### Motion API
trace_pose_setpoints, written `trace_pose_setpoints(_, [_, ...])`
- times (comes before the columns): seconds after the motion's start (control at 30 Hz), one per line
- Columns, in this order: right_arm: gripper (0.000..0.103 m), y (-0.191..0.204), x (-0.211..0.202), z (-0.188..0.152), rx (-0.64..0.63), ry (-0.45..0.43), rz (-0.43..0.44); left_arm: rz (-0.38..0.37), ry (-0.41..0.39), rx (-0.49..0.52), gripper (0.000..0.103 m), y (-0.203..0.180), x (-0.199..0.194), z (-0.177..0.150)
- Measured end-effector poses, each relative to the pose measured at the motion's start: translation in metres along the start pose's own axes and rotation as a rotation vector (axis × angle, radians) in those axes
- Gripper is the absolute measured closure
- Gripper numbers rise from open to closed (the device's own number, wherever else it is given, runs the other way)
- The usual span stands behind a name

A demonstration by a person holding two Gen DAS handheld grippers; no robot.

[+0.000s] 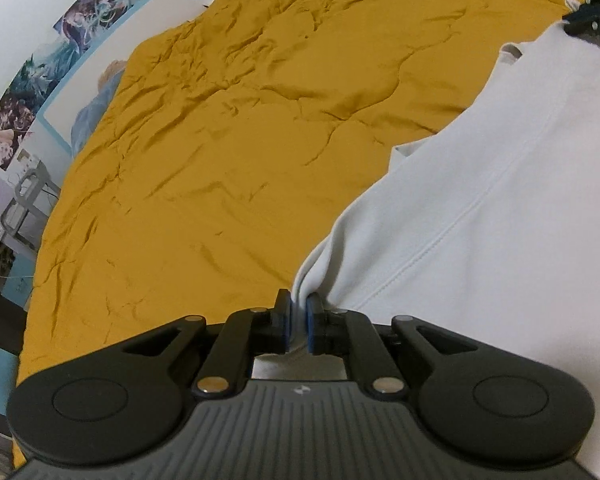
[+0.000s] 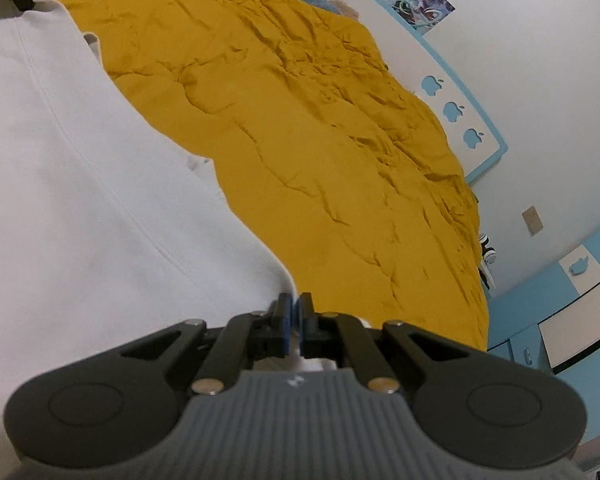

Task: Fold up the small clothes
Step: 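Lift the hem with both tools and fold it over toward the collar, then lower the hem onto the shirt and open both tools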

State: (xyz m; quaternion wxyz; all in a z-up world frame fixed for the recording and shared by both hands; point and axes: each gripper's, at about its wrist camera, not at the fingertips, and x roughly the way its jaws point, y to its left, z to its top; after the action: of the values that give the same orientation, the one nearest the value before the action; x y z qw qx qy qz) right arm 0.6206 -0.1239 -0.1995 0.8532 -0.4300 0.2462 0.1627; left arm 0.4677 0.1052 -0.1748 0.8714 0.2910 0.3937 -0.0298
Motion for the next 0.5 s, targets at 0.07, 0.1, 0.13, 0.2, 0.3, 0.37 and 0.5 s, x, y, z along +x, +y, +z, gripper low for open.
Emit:
trace_pose_setpoints(0.07, [0.103,0.004,-0.011,-0.003,-0.009,-0.010,-0.024,0.004,-0.023,-0.012,0.096,0.002,-0.007,-0.003])
trace_pose_setpoints(0.1, [0.103,0.004,-0.021,-0.004,-0.009,-0.029,-0.046,0.011,-0.046,-0.021,0.096,0.006,-0.014,-0.003])
trace_pose_setpoints(0.13, [0.103,0.004,-0.033,-0.005,-0.013,-0.054,-0.069,0.016,-0.069,-0.026,0.096,0.009,-0.024,-0.004])
trace_pose_setpoints(0.2, [0.103,-0.001,-0.047,0.000,-0.031,-0.094,-0.103,0.029,-0.091,-0.029,0.096,0.015,-0.040,-0.004])
trace_pose_setpoints(0.3, [0.103,-0.009,-0.048,0.012,-0.041,-0.092,-0.101,0.020,-0.068,-0.053,0.097,0.025,-0.038,0.005])
trace_pose_setpoints(0.37, [0.103,-0.011,-0.037,0.016,-0.029,-0.066,-0.081,0.012,-0.052,-0.045,0.096,0.024,-0.030,0.009])
trace_pose_setpoints(0.5, [0.103,-0.004,-0.018,0.011,-0.004,-0.003,-0.041,0.024,-0.028,-0.033,0.081,0.017,-0.010,0.007])
